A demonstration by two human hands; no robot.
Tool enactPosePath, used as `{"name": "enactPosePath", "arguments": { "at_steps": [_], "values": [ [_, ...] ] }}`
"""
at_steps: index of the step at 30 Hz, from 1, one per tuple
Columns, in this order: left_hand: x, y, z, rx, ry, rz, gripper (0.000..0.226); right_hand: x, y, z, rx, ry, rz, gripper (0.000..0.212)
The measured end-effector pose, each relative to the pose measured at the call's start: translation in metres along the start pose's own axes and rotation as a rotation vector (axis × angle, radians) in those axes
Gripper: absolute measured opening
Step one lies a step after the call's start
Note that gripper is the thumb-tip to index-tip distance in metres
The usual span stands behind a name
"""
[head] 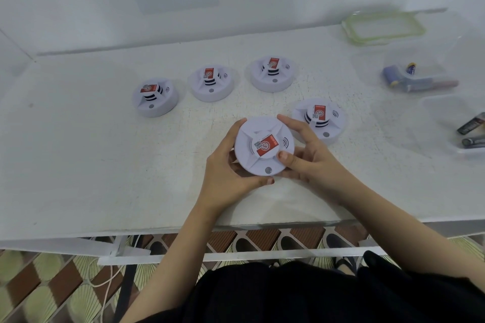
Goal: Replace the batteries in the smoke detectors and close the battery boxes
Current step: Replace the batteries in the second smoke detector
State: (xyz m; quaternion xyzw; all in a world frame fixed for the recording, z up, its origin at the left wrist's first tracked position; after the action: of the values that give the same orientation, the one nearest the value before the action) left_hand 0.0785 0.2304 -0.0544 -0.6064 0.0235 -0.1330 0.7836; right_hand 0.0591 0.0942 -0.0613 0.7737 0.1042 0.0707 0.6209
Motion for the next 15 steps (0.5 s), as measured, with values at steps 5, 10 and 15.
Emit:
{"name": "enactPosePath", "arguments": {
  "at_steps": [5,10,15],
  "values": [
    [0.0000,0.0012,-0.0008,-0.025,0.005,0.012,0.092,0.0001,-0.0014,0.0005,0.013,0.002,0.000,0.060],
    [-0.0003,-0.0004,-0.0006,-0.024,0.000,0.007,0.091,0.0003,-0.0011,0.0009,0.000,0.000,0.002,0.059],
    [0.0000,-0.0012,-0.0011,-0.025,0.006,0.005,0.090,0.0000,0.0003,0.0003,-0.023,0.003,0.005,0.060]
  ]
}}
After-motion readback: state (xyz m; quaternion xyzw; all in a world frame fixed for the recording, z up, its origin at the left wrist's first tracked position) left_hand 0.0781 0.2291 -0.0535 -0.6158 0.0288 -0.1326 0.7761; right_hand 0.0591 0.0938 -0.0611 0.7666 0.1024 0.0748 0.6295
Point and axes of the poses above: each hand's wrist, its own x-axis towards the middle knuckle, its own z-axis out of the back of the hand, y = z × x, the point moved 10 cm from there along x, towards the middle knuckle, and after that the axes turned 4 degrees about z, right-handed, at the moved point
